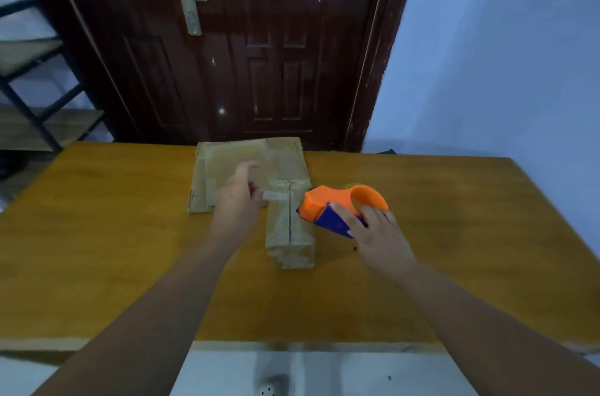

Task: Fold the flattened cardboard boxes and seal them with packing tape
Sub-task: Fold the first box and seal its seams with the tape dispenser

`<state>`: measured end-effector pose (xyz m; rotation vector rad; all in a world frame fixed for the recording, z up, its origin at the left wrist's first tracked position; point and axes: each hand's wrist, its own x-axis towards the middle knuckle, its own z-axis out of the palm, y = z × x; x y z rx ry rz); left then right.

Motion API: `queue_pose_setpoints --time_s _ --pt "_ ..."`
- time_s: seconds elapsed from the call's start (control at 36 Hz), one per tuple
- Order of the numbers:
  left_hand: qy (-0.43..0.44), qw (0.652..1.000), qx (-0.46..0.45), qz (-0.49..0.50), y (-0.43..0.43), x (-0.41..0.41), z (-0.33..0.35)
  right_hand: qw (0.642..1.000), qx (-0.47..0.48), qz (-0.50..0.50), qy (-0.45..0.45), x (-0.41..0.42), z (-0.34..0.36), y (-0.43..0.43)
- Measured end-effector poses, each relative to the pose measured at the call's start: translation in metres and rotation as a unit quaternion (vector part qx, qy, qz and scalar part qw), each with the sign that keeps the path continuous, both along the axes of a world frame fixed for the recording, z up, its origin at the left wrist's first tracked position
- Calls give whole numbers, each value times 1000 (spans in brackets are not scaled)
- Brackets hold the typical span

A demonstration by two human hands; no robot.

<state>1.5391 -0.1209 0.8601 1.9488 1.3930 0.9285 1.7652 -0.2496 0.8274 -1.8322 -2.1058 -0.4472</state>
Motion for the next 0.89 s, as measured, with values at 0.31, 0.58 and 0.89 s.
queue_pose_setpoints --time_s 0.31,0.58,0.89 --pt "-18 999 43 25 -54 6 -7 998 -50 16 -33 12 5 -22" --pt "-121 979 -140 91 -51 -11 -32 979 -201 -31 0 14 6 -15" --pt "-67 974 -203 76 -33 -28 -68 973 -219 -72 29 -10 1 1"
